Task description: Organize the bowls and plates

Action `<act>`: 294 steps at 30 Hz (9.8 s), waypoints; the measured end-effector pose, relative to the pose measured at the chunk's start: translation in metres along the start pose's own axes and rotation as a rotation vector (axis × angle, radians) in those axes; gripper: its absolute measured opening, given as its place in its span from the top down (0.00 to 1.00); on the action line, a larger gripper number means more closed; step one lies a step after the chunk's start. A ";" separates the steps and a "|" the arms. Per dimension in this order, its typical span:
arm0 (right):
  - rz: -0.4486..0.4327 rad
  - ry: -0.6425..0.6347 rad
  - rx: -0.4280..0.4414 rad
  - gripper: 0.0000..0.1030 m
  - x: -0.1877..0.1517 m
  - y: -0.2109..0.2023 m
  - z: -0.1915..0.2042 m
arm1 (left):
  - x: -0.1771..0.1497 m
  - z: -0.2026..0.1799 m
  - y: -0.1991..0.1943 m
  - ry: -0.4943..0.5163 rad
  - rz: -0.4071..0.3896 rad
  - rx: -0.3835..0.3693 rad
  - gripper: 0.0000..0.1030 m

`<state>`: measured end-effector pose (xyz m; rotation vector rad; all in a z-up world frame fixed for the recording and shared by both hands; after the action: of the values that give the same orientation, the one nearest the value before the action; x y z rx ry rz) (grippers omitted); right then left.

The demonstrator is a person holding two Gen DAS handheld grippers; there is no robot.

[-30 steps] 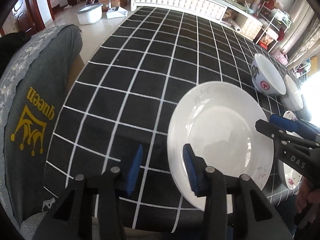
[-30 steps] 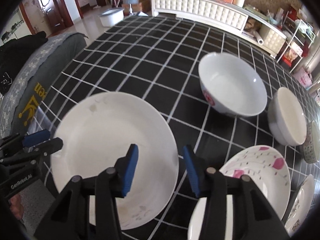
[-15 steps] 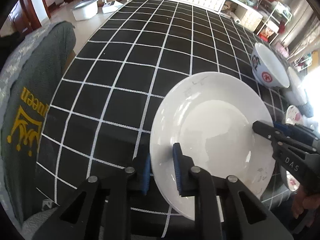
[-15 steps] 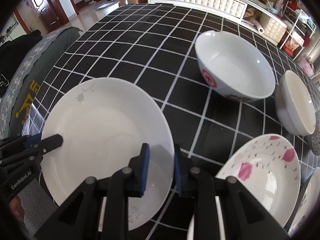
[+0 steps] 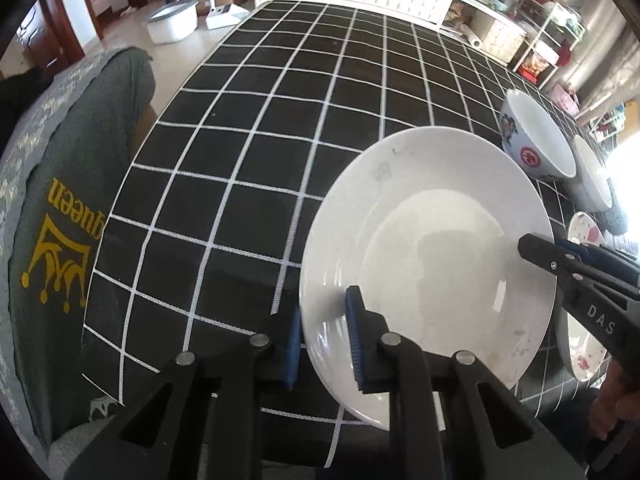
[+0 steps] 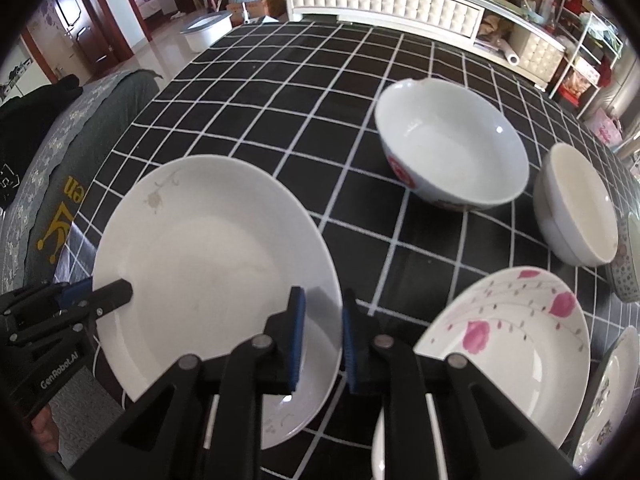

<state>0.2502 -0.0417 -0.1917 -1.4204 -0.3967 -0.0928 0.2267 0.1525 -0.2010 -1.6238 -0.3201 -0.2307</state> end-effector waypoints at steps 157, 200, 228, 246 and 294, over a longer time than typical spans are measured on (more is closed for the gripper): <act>-0.181 0.113 0.049 0.42 -0.035 -0.115 -0.042 | -0.001 -0.094 -0.111 0.140 -0.176 -0.013 0.72; -0.156 0.517 -0.211 0.28 -0.140 -0.140 -0.350 | -0.004 -0.408 0.001 0.517 0.025 -0.194 0.61; -0.074 0.603 -0.134 0.68 -0.160 -0.097 -0.396 | -0.006 -0.446 0.049 0.567 0.071 -0.249 0.79; -0.118 0.453 -0.053 0.72 -0.115 -0.112 -0.287 | 0.001 -0.316 -0.010 0.430 -0.027 -0.152 0.80; -0.004 0.176 0.094 0.72 -0.026 -0.031 0.004 | 0.000 -0.008 -0.030 0.092 -0.042 -0.018 0.81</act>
<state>0.2154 -0.0468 -0.1704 -1.3075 -0.2555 -0.1984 0.2171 0.1464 -0.1723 -1.6202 -0.2826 -0.3401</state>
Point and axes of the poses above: each gripper's, at about its wrist camera, not at the fingertips, and y roughly the way its jaws point, z to its left, x to its top, the point moved 1 cm from there along y, roughly the way its jaws point, and after that the axes turned 6 degrees about y, right-handed, at the moved point
